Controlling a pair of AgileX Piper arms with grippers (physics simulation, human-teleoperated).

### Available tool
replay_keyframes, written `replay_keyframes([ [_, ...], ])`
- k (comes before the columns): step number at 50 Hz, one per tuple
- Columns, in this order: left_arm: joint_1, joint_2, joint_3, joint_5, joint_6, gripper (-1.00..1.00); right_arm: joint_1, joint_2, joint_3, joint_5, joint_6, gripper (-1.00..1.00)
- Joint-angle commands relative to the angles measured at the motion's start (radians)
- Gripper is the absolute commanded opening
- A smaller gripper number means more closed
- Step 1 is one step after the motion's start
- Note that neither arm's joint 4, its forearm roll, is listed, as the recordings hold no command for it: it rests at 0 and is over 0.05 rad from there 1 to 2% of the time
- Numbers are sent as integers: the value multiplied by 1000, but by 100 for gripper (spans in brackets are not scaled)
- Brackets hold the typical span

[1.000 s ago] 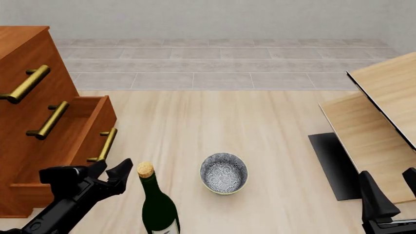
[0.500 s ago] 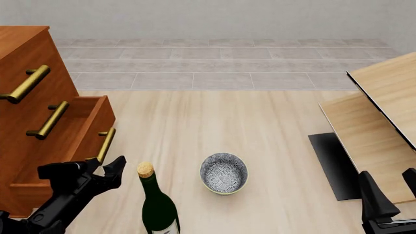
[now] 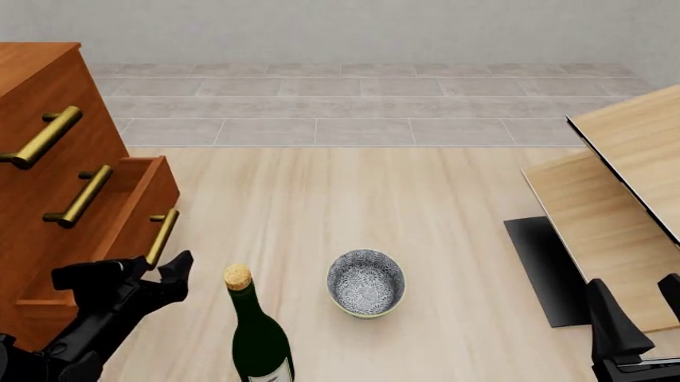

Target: Close the bottom drawer of the cabinet.

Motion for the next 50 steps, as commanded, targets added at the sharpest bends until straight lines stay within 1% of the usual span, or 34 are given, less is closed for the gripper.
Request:
replay_keyframes([
  [1,49,42,-8,-22,10,100,0,0,1,-3,-2,100],
  [24,119,60,-18,-20,31,100,0,0,-1,-4,-6,100],
  [31,133,78,-20,-34,38,100,0,0,0,-7,-7,100],
  [42,150,72,-24,-25,48,100,-1,0,0,-7,-7,100],
  [50,176,93,-28,-39,72,100,-1,0,0,-8,-8,100],
])
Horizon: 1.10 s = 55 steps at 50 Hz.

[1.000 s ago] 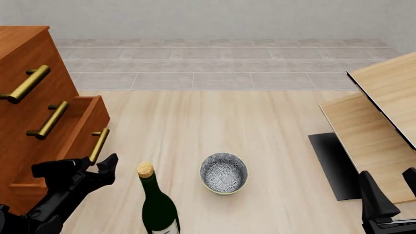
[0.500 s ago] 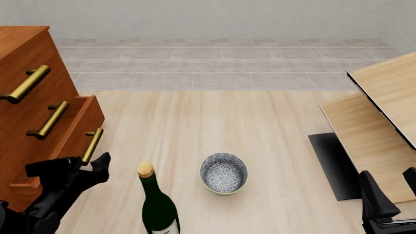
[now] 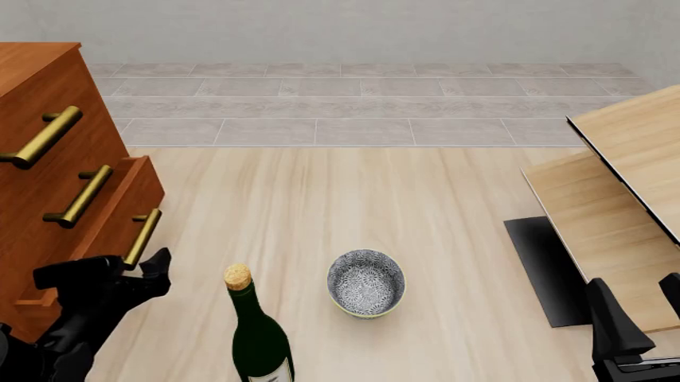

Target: Close the bottom drawer of the cabinet.

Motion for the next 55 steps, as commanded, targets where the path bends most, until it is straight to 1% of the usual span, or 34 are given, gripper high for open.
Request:
replay_keyframes([
  [1,45,24,-3,-7,20,100,0,0,0,-1,-1,100],
  [25,100,36,-20,-2,56,100,1,0,0,-1,-1,100],
  [35,125,53,-26,-10,69,100,2,0,0,-1,0,100],
  [38,128,71,-28,-27,73,100,1,0,0,0,1,100],
  [43,137,39,-33,7,78,100,2,0,-1,1,2,100],
  [48,149,67,-36,-14,86,100,3,0,0,-1,1,100],
  [55,163,60,-39,-2,92,100,2,0,-1,0,1,100],
])
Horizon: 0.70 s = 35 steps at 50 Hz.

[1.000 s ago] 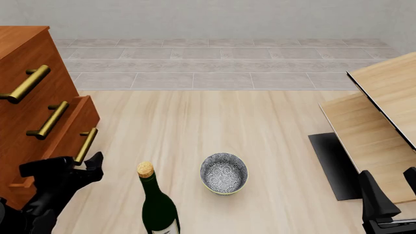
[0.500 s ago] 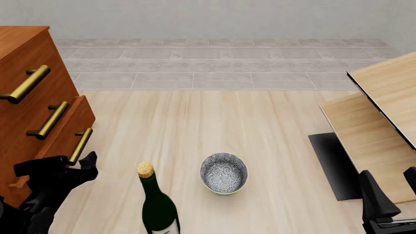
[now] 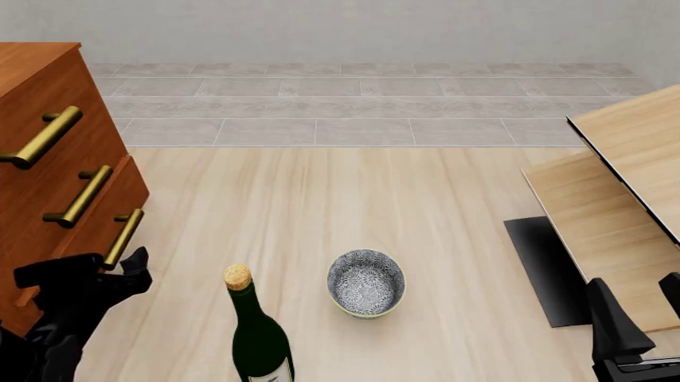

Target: Close the bottom drawer of the cabinet.

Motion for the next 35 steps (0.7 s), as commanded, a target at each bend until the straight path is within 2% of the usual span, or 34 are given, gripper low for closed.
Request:
replay_keyframes([
  [1,41,12,-9,7,14,100,0,0,0,0,0,100],
  [35,111,33,-27,4,41,100,0,0,-1,-1,-1,100],
])
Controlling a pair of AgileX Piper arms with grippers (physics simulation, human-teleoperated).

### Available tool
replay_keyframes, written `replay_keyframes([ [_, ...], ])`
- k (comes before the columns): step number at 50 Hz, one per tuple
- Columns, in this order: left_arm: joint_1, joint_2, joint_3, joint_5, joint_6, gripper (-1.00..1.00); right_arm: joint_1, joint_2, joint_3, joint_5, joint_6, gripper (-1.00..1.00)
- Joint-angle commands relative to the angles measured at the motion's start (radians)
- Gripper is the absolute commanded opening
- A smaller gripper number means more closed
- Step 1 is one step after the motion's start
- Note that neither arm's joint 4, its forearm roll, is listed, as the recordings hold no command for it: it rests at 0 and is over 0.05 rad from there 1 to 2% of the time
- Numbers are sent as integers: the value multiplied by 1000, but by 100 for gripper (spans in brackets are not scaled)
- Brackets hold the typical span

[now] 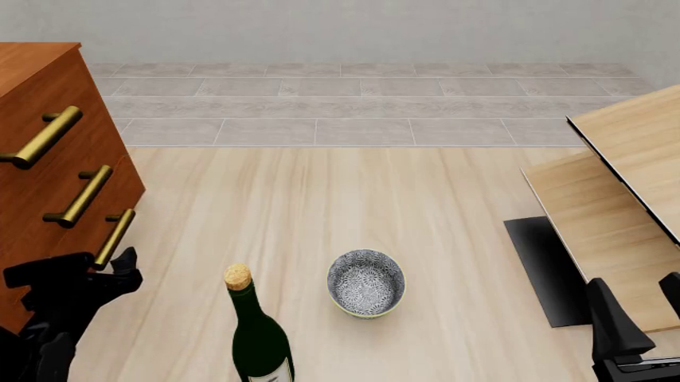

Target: Close the bottom drawer of the cabinet.

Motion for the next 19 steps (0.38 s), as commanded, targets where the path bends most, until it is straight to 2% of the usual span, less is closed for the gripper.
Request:
replay_keyframes([
  [1,53,13,-11,3,9,100,0,0,-1,0,0,100],
  [19,62,17,-12,3,9,100,0,0,-1,-1,-2,100],
])
